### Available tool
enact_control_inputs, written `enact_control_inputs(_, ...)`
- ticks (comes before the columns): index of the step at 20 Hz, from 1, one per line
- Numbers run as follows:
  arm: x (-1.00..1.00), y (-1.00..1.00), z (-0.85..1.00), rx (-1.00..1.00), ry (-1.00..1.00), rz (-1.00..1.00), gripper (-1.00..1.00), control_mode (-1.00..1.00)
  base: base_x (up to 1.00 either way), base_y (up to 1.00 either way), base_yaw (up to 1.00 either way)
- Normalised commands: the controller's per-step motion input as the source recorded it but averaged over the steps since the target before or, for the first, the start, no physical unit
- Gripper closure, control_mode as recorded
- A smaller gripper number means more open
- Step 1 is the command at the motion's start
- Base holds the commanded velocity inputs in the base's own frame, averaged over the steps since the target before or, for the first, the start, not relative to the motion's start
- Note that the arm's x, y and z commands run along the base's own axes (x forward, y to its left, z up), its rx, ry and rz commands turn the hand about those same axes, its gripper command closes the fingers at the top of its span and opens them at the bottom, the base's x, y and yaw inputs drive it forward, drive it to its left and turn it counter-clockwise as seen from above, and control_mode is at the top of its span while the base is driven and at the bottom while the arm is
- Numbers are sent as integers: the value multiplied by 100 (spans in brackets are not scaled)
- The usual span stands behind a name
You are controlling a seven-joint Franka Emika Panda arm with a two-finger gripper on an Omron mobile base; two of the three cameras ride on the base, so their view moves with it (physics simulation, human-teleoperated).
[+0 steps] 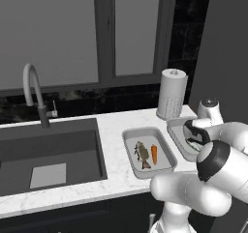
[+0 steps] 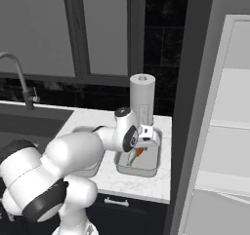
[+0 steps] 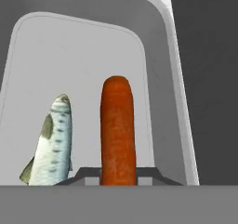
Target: Place one carrot and one fish in each tupperware on the nearby counter, to pack two identical lunches.
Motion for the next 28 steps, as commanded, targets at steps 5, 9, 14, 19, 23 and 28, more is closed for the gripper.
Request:
enact_control_inputs(5, 35, -2, -31, 0, -1, 0, 100, -100, 0, 0, 0)
enact_control_inputs(9, 44, -8, -28, 0, -3, 0, -100, -100, 0, 0, 0)
enact_control_inputs(14, 26, -24, -3, 1, -1, 0, -100, -100, 0, 0, 0)
enact_control_inputs(19, -6, -3, 41, 0, 0, 0, -100, -100, 0, 0, 0)
enact_control_inputs(23, -53, 31, 86, -12, -9, 2, -100, -100, 0, 0, 0)
enact_control_inputs(28, -49, 69, 79, -20, -22, 0, -100, -100, 0, 0, 0)
